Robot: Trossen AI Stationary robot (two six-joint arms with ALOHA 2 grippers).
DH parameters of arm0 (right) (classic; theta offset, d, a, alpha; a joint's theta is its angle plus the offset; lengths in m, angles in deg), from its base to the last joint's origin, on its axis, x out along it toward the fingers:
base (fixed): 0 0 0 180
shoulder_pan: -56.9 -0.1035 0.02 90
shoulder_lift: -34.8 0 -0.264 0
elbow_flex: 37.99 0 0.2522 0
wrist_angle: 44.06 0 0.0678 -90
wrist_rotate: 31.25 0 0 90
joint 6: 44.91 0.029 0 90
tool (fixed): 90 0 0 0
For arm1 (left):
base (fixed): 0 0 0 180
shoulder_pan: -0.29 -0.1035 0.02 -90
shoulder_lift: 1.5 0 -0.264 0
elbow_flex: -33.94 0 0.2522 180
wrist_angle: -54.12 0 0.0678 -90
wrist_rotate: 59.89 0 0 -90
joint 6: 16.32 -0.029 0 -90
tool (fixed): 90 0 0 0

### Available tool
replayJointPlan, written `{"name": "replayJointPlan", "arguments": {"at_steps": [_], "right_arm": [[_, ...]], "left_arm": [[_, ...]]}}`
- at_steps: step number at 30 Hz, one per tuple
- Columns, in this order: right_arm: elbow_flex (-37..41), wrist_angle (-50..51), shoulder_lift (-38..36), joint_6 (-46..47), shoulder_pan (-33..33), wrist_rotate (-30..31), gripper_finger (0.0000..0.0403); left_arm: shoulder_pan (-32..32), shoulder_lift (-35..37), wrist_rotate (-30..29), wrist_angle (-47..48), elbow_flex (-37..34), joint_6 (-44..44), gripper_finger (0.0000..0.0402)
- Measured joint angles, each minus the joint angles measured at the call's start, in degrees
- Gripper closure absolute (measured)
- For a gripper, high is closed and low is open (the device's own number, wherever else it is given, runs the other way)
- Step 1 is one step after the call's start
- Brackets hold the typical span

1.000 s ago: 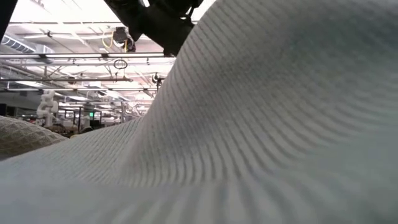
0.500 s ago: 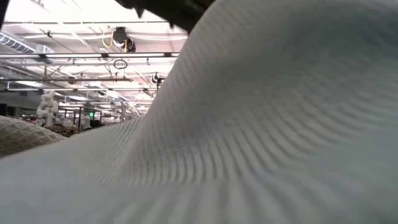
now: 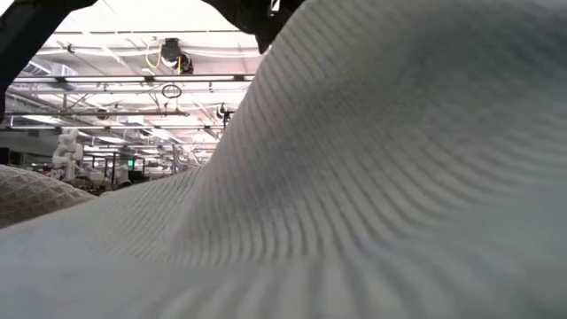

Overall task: Fold microfiber towels
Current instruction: Fold the light green microfiber cloth

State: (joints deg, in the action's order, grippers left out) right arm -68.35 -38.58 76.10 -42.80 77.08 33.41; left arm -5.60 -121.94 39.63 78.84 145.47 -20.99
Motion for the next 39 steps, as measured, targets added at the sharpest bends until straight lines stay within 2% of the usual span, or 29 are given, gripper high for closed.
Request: {"name": "replayJointPlan", "arguments": {"at_steps": [5,12,16,19,23,29,39], "right_arm": [[0.0,-0.04,0.0,0.04,-0.02,0.04,0.0399],[0.04,-0.09,0.02,0.17,0.0,0.04,0.0399],[0.04,-0.25,0.0,0.19,-0.02,0.04,0.0399],[0.04,-0.15,0.0,0.19,0.0,0.04,0.0399],[0.04,-0.1,0.01,0.19,0.0,0.04,0.0399],[0.04,-0.08,0.0,0.21,0.0,0.04,0.0394],[0.04,-0.47,-0.04,0.24,0.0,2.78,0.0333]], "left_arm": [[-0.03,-0.31,-4.95,1.0,-0.12,-2.18,0.0231],[0.18,-2.98,-1.79,-0.71,-0.19,-3.35,0.026],[0.56,-4.04,-2.26,-2.6,-0.17,-4.12,0.0278],[0.76,-4.31,-4.89,-3.12,-0.08,-4.29,0.0315],[0.71,-4.29,-3.89,-4.63,-0.17,-1.59,0.0388],[0.83,-4.22,-3.49,-5.6,-0.15,3.25,0.0397],[0.27,-3.72,-2.31,-6.65,-0.17,8.89,0.0398]]}}
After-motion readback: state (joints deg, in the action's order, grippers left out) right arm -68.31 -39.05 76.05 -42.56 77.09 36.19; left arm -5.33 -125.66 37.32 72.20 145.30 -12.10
